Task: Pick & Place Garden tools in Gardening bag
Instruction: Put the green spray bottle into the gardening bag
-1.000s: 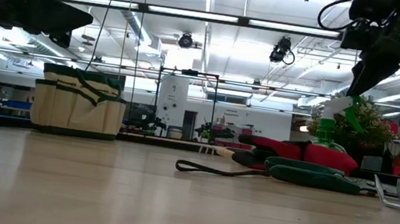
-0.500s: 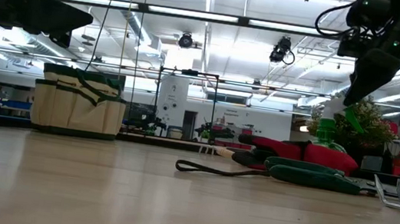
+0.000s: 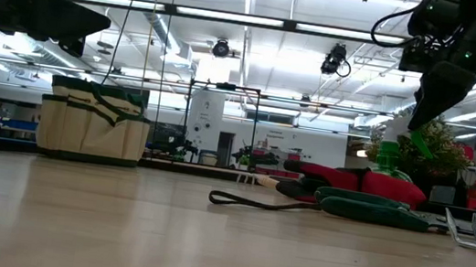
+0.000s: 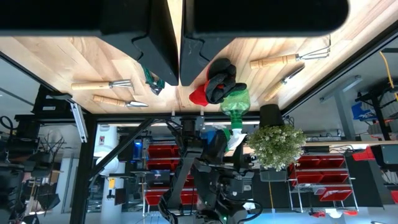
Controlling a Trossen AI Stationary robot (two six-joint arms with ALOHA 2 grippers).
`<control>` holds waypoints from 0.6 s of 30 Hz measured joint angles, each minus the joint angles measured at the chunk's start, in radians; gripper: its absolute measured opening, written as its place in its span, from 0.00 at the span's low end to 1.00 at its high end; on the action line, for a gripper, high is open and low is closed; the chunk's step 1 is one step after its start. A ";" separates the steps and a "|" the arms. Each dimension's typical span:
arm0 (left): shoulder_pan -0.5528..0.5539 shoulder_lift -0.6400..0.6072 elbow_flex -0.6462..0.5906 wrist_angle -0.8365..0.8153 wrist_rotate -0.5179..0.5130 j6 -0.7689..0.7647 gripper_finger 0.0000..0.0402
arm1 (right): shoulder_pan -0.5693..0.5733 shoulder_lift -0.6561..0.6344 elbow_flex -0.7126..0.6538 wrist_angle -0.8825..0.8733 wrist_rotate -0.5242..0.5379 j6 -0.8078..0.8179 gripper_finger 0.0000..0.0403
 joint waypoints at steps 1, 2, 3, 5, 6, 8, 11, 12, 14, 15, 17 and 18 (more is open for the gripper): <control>0.000 0.000 0.000 0.000 0.000 0.000 0.05 | 0.000 0.000 0.000 0.000 0.000 0.000 0.67; 0.000 0.000 0.000 0.000 0.000 0.000 0.05 | 0.000 0.000 0.000 0.000 0.000 0.000 0.65; 0.000 0.000 0.000 0.000 0.000 0.000 0.05 | 0.000 0.000 0.000 0.000 0.001 0.000 0.63; 0.000 0.000 0.000 0.000 0.000 0.000 0.05 | 0.000 0.000 0.000 0.000 0.001 0.000 0.60; 0.000 0.000 0.000 0.000 0.000 0.000 0.05 | 0.000 0.000 0.000 0.000 0.001 0.000 0.58; 0.000 0.000 0.000 0.000 0.000 0.000 0.05 | 0.000 0.000 0.000 0.000 0.001 0.000 0.54; 0.000 0.000 0.000 0.000 0.000 0.000 0.05 | 0.000 0.000 0.000 0.000 0.001 0.000 0.49; 0.000 0.000 0.000 0.000 0.000 0.000 0.05 | 0.000 0.000 0.000 0.000 0.002 0.000 0.47; 0.000 0.000 0.000 0.000 0.000 0.000 0.05 | 0.000 0.000 0.000 0.000 0.002 0.000 0.44; 0.000 0.000 0.000 0.000 0.000 0.000 0.05 | 0.000 0.000 0.000 0.000 0.002 0.000 0.42; 0.000 0.000 0.000 0.000 0.000 0.000 0.05 | 0.000 0.000 0.000 0.000 0.002 0.000 0.39; 0.000 0.000 0.000 0.000 0.000 0.000 0.05 | 0.000 0.000 0.000 0.000 0.002 0.000 0.38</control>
